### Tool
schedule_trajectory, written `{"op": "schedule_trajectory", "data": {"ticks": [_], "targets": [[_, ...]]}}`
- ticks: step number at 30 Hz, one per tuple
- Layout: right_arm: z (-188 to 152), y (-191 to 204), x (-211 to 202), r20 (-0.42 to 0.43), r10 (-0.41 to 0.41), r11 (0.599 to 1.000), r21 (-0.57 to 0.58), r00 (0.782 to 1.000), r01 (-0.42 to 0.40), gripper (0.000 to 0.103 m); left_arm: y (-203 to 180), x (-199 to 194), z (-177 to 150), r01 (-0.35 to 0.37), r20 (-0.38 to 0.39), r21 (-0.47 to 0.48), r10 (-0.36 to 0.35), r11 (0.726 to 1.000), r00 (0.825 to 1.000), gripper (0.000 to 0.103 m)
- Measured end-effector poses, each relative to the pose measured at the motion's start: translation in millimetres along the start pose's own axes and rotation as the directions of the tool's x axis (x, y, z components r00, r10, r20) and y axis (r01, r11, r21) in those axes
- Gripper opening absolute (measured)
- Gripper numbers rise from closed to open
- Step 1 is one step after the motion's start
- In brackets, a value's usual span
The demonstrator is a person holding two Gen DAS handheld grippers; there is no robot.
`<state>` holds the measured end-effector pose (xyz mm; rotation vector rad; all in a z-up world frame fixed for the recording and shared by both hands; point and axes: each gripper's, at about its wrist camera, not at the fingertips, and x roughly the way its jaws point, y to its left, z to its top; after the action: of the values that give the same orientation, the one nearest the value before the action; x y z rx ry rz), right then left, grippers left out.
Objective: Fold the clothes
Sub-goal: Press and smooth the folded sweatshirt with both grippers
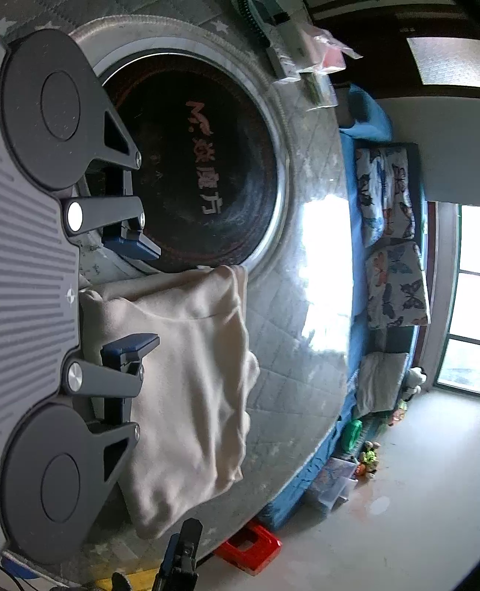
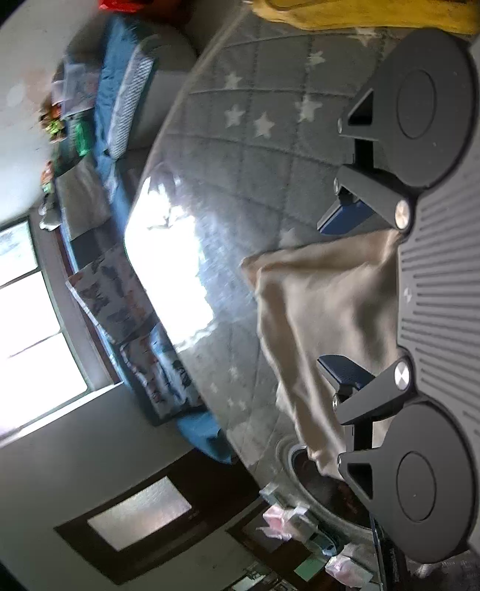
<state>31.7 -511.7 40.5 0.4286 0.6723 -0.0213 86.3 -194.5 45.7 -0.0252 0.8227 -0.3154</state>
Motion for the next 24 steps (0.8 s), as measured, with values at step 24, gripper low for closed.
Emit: {"op": "schedule_trajectory", "data": {"ticks": [24], "targets": [[-53,72,11,-0.013,-0.097,0.883,-0.463,0.995,0.08,0.067,-28,21,-16,0.089,-0.011,0.094,-0.088,0.992,0.996,0.045]]}}
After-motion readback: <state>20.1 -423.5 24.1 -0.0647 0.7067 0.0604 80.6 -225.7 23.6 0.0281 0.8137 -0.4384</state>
